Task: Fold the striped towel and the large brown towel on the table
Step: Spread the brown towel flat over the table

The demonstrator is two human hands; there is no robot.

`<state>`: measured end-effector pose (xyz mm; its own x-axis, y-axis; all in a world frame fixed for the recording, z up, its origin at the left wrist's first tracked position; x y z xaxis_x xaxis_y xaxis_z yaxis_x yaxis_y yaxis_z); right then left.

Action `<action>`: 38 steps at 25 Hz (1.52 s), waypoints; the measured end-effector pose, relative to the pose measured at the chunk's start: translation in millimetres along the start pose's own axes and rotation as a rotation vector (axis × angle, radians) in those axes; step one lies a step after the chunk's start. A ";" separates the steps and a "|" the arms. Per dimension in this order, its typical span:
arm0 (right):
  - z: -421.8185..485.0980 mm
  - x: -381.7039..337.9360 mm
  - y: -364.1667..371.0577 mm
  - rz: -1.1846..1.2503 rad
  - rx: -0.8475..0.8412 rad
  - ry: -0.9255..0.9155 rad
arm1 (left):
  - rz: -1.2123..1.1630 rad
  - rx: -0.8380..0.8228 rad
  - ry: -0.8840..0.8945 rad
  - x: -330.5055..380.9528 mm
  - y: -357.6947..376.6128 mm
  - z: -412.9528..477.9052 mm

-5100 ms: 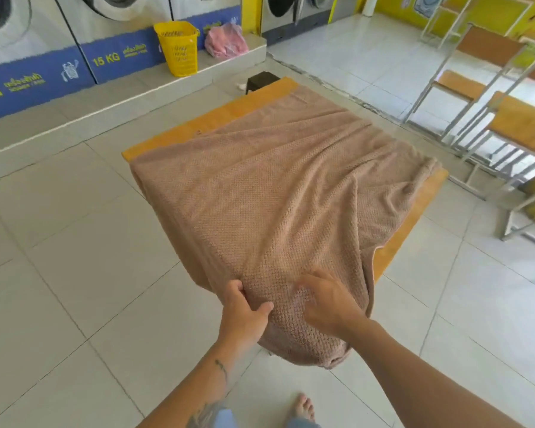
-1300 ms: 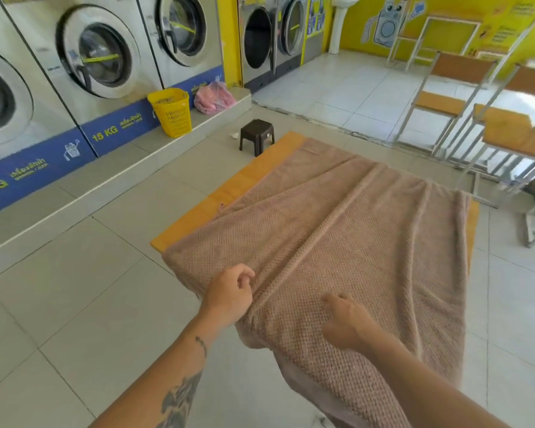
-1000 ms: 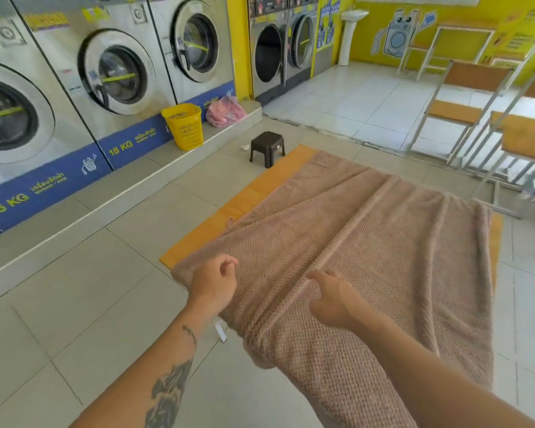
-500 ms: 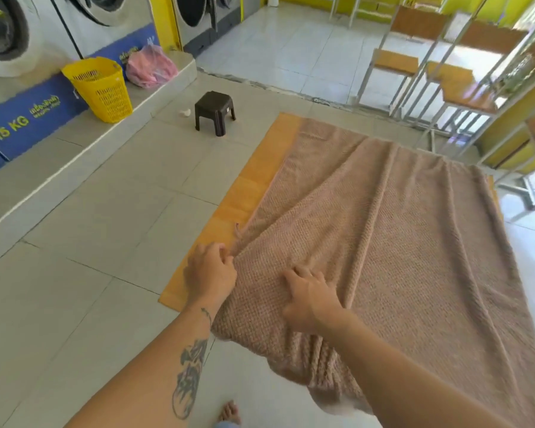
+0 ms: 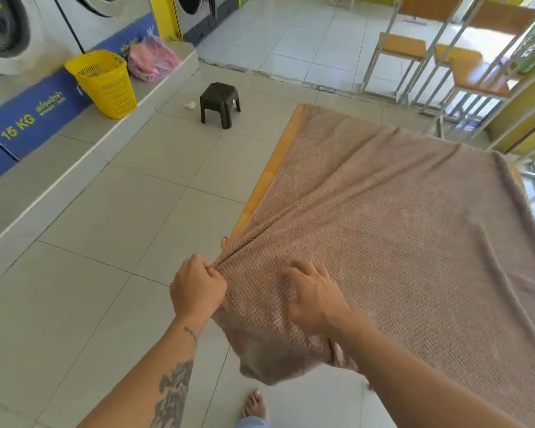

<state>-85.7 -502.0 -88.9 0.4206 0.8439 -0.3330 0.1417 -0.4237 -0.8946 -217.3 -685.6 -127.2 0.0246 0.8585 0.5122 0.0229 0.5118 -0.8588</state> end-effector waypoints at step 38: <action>-232.2 290.5 -12.2 -0.076 0.013 0.563 | 0.368 -0.367 0.397 100.9 72.8 -218.8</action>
<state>242.9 -328.1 -105.6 0.8230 0.5647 -0.0612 0.1801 -0.3617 -0.9147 5.5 -568.9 -136.5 0.4616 0.8621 0.2092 0.2808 0.0817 -0.9563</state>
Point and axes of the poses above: each hand's wrist, its own z-axis towards the middle knuckle, its own y-axis out of the palm, x = y × z, the point moved 3 cm from there along z, towards the middle knuckle, and after that the axes turned 8 degrees about x, right-handed, at the moved point
